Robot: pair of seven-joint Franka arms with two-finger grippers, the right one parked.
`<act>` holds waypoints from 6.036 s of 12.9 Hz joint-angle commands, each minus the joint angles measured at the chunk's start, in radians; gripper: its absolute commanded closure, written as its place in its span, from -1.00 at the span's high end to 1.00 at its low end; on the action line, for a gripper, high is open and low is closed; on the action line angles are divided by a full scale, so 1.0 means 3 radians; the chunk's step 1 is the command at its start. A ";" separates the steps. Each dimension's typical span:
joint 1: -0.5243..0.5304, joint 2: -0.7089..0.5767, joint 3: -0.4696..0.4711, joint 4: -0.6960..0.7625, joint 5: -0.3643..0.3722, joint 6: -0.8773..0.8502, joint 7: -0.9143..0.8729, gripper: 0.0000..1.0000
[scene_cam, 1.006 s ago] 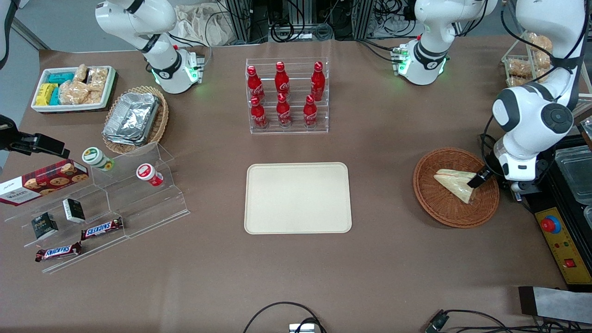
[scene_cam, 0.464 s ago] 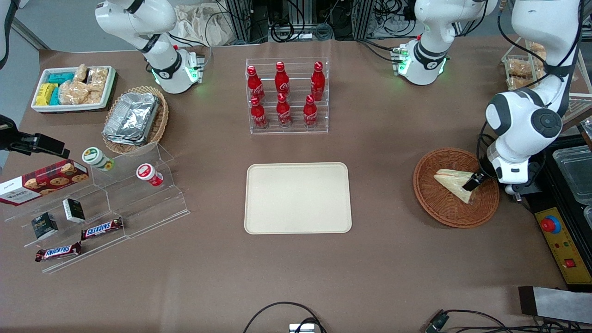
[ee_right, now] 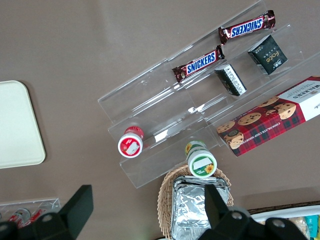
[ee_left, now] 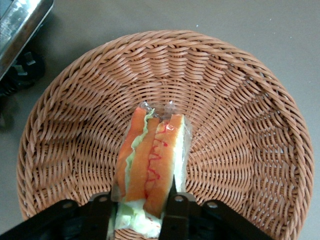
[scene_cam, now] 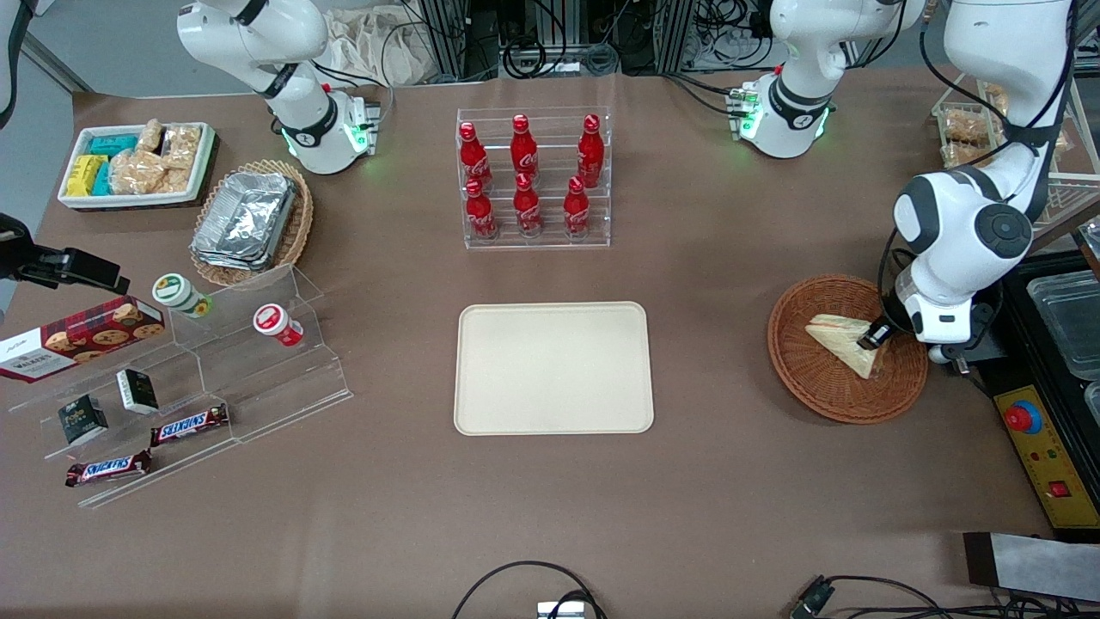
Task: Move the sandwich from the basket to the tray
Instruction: 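Lower the open left gripper and close it on the sandwich, then lift the sandwich with the left gripper and carry it toward the cream tray, then lower the sandwich onto the cream tray with the left gripper, then open the left gripper and raise it off the sandwich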
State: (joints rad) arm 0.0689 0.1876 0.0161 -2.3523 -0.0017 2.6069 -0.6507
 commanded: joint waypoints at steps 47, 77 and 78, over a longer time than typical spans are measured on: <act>-0.0593 0.1492 -0.2222 0.2022 0.2061 -0.0790 -0.1180 -0.92; -0.0598 0.1584 -0.2206 0.2702 0.2281 -0.1515 -0.1819 0.71; -0.0598 0.1579 -0.2206 0.2748 0.2281 -0.1597 -0.1824 0.99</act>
State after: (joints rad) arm -0.1043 0.6766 -0.6464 -1.5509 0.6964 2.1789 -1.1809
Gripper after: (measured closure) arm 0.145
